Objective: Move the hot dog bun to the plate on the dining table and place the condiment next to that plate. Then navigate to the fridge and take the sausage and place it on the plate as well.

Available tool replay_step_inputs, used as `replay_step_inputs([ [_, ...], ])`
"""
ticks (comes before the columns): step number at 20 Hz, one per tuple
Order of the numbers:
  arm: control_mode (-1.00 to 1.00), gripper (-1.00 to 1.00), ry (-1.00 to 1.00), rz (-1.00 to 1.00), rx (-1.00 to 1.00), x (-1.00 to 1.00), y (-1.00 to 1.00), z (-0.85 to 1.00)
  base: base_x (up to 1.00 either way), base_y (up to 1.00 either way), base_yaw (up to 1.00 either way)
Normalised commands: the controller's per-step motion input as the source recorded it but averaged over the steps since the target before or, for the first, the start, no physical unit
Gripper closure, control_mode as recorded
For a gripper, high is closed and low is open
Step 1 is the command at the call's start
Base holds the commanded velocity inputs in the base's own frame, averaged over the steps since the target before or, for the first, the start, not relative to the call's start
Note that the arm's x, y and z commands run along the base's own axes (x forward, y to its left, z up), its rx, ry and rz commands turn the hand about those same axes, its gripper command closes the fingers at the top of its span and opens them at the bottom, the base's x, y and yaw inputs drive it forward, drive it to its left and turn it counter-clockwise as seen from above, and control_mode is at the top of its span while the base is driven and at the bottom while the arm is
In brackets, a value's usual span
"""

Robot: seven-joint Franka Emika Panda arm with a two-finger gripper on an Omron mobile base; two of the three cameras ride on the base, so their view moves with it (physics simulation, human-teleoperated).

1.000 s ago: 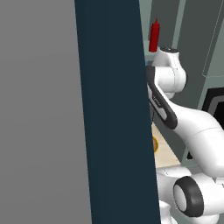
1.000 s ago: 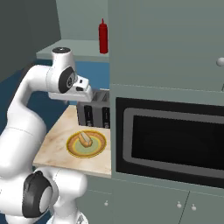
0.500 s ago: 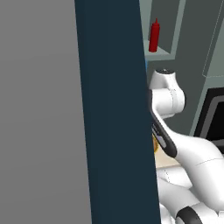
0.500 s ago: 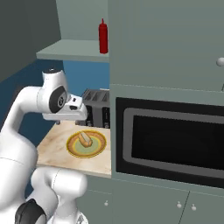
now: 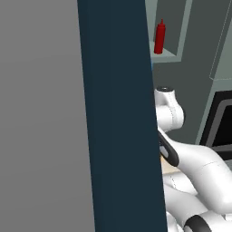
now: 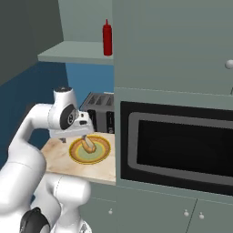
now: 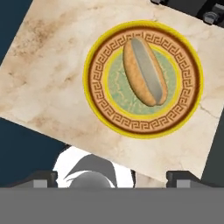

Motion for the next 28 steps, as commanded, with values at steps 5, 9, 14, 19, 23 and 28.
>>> replay_step_inputs([
  [5, -1.0, -1.0, 0.0, 0.13, -0.03, 0.27, -0.02, -0.41, 0.0, 0.0, 0.0],
  [9, -1.0, -1.0, 0.0, 0.05, -0.02, 0.24, -0.01, -0.33, 0.0, 0.0, 0.0],
  [14, -1.0, -1.0, 0.0, 0.01, 0.0, 0.3, 0.0, -0.12, 0.0, 0.0, 0.0],
  [19, -1.0, -1.0, 0.0, 0.0, 0.0, 0.33, 0.0, -0.13, 0.0, 0.0, 0.0],
  [23, -1.0, -1.0, 0.0, 0.0, 0.0, 0.21, 0.0, -0.22, 0.0, 0.0, 0.0],
  [28, -1.0, -1.0, 0.01, 0.0, 0.0, 0.16, 0.0, -0.27, 0.0, 0.0, 0.0],
])
